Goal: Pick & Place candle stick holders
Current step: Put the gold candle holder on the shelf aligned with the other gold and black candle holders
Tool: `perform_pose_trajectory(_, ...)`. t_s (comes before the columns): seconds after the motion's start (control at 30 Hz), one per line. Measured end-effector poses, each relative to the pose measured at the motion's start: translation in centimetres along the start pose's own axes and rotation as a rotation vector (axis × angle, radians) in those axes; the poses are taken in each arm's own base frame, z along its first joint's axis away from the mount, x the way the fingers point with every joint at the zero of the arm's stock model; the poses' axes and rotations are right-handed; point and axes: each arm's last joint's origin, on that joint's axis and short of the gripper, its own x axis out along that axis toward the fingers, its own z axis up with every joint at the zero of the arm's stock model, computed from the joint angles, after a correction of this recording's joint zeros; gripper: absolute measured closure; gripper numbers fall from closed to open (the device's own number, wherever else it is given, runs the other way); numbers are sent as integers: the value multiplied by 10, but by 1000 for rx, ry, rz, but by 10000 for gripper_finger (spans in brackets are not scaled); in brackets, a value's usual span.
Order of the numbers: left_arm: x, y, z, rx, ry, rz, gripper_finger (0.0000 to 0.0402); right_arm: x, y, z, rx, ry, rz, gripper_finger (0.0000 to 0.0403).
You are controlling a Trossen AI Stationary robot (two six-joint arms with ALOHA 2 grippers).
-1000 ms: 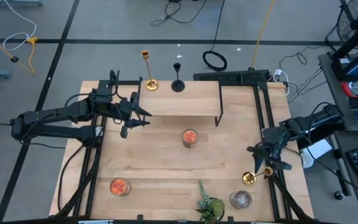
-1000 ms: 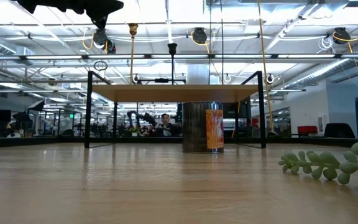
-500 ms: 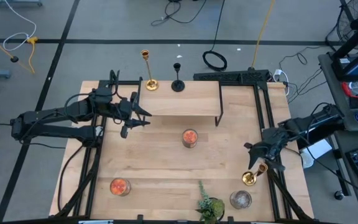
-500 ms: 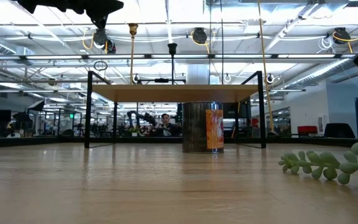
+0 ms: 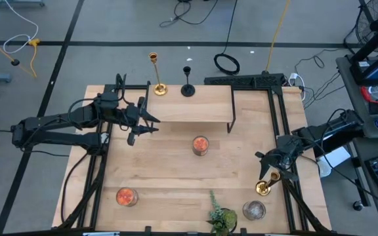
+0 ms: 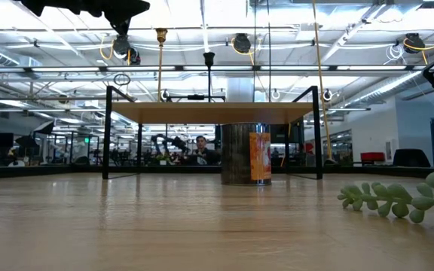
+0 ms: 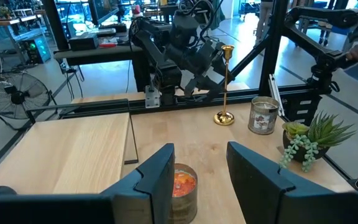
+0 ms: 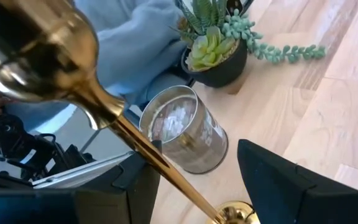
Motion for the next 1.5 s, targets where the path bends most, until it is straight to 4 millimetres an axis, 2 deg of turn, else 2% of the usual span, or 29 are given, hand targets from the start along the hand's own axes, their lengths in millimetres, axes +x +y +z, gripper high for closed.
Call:
perform_pose_trajectory(0.47,0,0,0,0,0,0,250,-3,3,0,10,-11,45,195)
perform_pose_trajectory(0.7,0,0,0,0,0,0,250,-5,6,6,224,-74,63,206)
perform_pose_trajectory(0.87,0,0,0,0,0,0,250,-6,9,12,280,-124,93,206)
perform_pose_trajectory(1.1,0,0,0,0,0,0,250,-5,0,8,301,-174,-121,207)
perform_pose_trajectory(1.3,0,0,0,0,0,0,250,-5,-2,3,165,-131,-167,207)
perform_pose_trajectory(1.5,0,0,0,0,0,0,250,-6,-5,2,113,-132,-240,207)
